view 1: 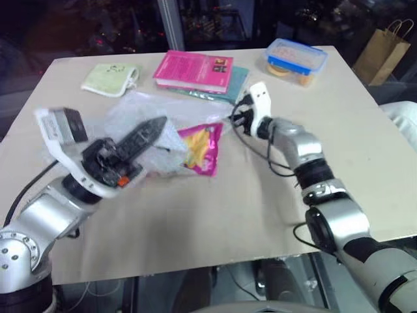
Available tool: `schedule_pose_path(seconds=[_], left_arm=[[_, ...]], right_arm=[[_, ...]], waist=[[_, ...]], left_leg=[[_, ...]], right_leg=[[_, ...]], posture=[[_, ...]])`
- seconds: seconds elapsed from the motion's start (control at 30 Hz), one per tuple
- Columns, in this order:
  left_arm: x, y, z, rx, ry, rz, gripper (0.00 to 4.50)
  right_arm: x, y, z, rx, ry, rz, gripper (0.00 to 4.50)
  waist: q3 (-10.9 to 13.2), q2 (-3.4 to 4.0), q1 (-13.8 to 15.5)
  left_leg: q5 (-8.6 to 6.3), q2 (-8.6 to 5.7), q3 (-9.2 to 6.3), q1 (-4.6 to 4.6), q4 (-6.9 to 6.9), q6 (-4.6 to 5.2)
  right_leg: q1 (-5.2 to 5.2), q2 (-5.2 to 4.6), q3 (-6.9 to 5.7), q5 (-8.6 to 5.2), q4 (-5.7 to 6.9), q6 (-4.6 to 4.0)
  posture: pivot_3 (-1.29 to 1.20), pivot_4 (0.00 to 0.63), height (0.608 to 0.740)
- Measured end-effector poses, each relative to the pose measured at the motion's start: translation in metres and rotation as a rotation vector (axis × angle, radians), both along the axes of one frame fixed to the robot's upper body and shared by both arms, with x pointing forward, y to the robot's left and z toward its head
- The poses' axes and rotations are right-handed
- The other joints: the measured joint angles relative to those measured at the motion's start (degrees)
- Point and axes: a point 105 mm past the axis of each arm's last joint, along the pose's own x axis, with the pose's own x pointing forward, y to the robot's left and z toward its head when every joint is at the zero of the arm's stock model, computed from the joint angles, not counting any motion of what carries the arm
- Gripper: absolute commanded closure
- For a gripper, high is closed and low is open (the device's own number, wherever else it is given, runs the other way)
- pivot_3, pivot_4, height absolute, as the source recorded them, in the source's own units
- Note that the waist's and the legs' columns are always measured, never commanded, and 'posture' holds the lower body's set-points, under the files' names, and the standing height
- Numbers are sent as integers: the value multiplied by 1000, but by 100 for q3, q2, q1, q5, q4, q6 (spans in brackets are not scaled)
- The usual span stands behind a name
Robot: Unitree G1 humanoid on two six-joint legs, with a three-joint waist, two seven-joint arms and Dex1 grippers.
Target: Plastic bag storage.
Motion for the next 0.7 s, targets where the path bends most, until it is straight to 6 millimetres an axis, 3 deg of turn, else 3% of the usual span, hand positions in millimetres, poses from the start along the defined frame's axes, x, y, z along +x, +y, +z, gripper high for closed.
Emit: schedule_pose_path(seconds=[0.2,0.3,0.4,0.5,0.6,0.7], left_arm=[[31,36,77,-243,-147,84,4500],[49,51,111,-338,-145,94,4500],[63,60,141,-398,-143,91,4500],[77,62,170,-431,-164,94,4500],[93,54,184,-407,-162,109,4500],[111,45,175,-338,-137,123,4500]], right_arm=[[-21,-34,62,285,179,95,4468],[-30,-40,97,360,220,149,4468],[-35,-58,160,511,201,176,4468],[-43,-77,211,597,150,157,4468],[-47,-92,229,589,106,106,4468],[-45,-104,227,534,87,34,4468]], waist=[[1,-5,63],[12,-8,74],[17,-8,83],[17,-11,106],[15,-12,86],[16,-11,36]], left_leg=[[-1,-3,-3,-6,23,1],[-1,-4,-6,-15,28,2],[-1,-7,-6,-27,25,1],[-1,-9,-8,-48,22,2],[0,-15,-4,-79,28,1],[0,-27,5,-114,31,0]], right_leg=[[6,0,-5,1,8,1],[-1,2,-8,1,10,2],[-10,0,-8,1,5,2],[-14,-4,-23,1,-10,2],[-29,-14,-28,3,-8,6],[-70,-22,-14,3,7,8]], posture=[[0,150,740],[0,150,740],[0,150,740],[0,150,740],[0,150,740],[0,150,740]])
